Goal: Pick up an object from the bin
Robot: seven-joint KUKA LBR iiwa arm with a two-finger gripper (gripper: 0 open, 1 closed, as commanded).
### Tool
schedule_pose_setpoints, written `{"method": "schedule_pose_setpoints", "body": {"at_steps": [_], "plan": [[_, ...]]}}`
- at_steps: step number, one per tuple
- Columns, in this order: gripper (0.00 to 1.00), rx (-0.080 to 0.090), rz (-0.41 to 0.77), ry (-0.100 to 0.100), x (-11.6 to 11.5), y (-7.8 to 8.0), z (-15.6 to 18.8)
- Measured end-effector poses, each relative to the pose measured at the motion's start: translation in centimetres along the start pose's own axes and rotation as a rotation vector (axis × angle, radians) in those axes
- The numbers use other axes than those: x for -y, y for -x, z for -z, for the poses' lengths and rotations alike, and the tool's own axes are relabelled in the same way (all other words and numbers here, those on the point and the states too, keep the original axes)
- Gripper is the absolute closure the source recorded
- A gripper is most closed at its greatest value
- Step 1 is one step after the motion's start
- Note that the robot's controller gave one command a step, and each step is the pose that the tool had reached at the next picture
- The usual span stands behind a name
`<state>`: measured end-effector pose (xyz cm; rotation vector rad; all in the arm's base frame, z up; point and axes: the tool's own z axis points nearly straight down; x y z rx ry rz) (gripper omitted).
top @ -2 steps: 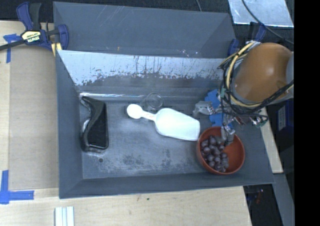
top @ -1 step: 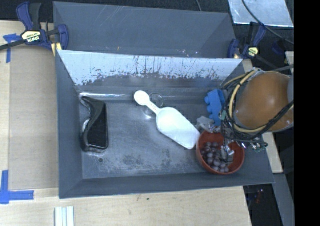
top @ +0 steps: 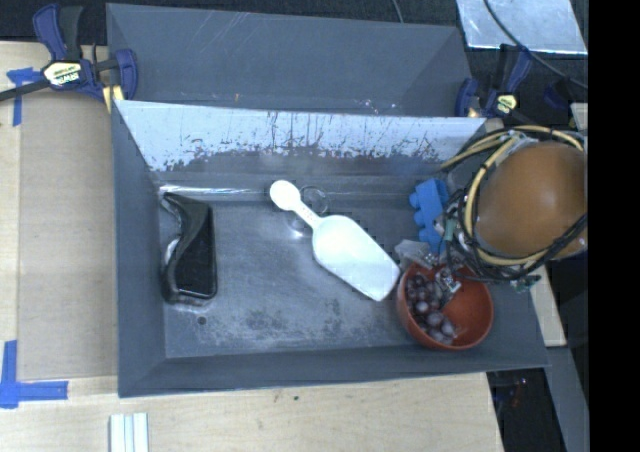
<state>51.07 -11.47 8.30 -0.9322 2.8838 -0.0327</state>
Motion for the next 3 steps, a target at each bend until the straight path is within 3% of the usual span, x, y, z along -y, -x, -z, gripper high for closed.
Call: {"method": "schedule_pose_setpoints", "body": {"at_steps": [3], "plan": [[1.0, 0.008, 0.017, -0.001, 0.2, 0.3, 2.7]]}}
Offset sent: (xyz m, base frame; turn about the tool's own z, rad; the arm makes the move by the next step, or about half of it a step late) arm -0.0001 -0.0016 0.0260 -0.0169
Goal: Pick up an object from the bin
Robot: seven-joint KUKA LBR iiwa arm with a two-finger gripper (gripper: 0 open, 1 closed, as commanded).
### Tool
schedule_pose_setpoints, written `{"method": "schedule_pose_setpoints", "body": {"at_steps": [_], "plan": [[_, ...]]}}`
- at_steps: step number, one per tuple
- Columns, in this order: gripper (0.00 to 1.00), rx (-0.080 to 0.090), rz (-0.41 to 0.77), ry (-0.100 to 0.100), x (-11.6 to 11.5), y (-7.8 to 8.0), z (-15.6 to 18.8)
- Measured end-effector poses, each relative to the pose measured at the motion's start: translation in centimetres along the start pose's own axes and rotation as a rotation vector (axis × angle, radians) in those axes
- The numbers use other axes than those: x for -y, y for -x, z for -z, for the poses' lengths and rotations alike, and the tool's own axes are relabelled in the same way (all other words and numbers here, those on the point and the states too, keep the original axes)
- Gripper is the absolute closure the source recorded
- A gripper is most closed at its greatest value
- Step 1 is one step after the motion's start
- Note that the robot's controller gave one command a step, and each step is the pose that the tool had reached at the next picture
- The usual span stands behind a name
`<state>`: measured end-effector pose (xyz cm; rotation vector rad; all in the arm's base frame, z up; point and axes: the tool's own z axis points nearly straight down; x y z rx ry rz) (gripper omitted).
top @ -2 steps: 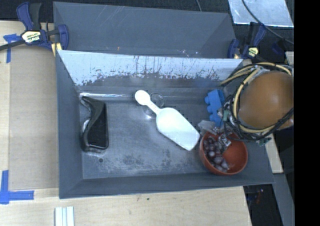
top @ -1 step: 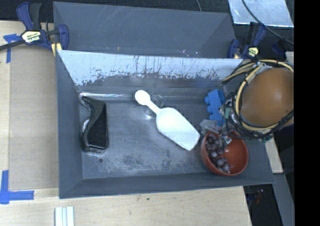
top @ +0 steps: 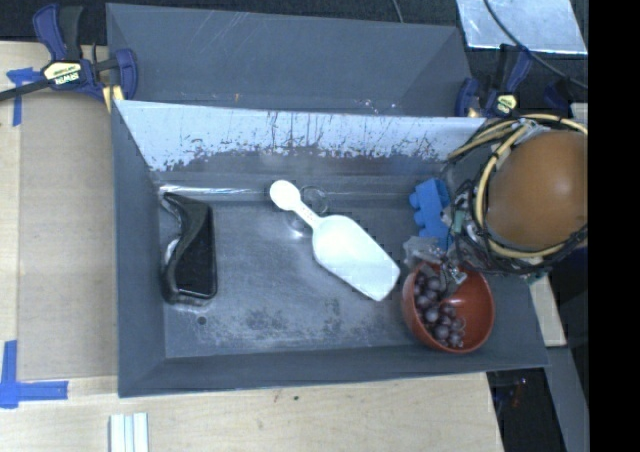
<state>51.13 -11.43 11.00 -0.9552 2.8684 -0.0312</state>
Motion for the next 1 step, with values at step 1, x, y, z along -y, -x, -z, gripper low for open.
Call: {"method": "schedule_pose_setpoints", "body": {"at_steps": [1], "plan": [[1.0, -0.006, -0.003, 0.008, 0.06, 0.23, 4.36]]}}
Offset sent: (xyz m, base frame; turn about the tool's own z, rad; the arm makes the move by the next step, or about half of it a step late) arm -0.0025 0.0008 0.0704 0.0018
